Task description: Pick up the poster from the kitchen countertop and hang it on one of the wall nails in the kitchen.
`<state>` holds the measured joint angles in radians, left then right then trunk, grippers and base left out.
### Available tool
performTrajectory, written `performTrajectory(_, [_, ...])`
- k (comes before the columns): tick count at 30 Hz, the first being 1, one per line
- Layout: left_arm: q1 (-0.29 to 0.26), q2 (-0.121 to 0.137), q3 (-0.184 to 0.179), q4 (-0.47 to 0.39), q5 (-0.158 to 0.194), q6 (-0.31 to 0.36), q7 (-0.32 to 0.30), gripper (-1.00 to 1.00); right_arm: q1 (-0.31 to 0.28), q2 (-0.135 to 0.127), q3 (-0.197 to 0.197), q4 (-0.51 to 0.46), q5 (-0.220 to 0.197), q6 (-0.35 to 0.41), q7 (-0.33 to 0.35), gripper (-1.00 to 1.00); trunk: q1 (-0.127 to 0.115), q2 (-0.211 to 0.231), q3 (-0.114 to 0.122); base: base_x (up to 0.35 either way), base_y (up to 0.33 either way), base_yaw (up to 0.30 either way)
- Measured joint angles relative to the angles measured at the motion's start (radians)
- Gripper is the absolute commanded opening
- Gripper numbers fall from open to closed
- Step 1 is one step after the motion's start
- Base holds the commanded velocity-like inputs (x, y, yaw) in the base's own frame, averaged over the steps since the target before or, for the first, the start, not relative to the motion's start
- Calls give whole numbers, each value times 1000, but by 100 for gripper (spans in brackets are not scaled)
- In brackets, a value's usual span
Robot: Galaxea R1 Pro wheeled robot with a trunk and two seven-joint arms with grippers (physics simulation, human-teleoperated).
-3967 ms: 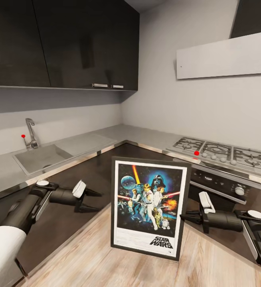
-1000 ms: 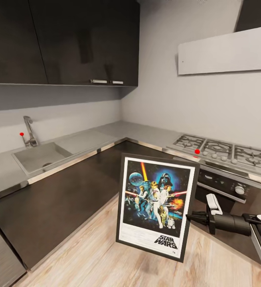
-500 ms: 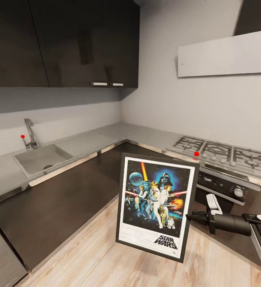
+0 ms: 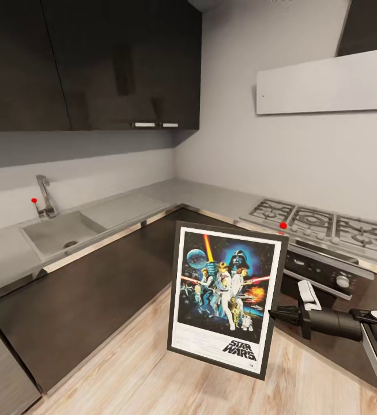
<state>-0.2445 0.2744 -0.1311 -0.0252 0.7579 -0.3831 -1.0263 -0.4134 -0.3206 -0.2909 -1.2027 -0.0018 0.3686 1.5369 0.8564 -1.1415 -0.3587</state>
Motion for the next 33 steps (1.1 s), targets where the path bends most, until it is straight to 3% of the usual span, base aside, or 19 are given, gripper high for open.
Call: performTrajectory(33, [0, 0, 0, 0, 0, 0, 0, 100, 0, 0, 1, 0, -1, 0, 1, -100, -127, 231, 104, 0, 0, 0])
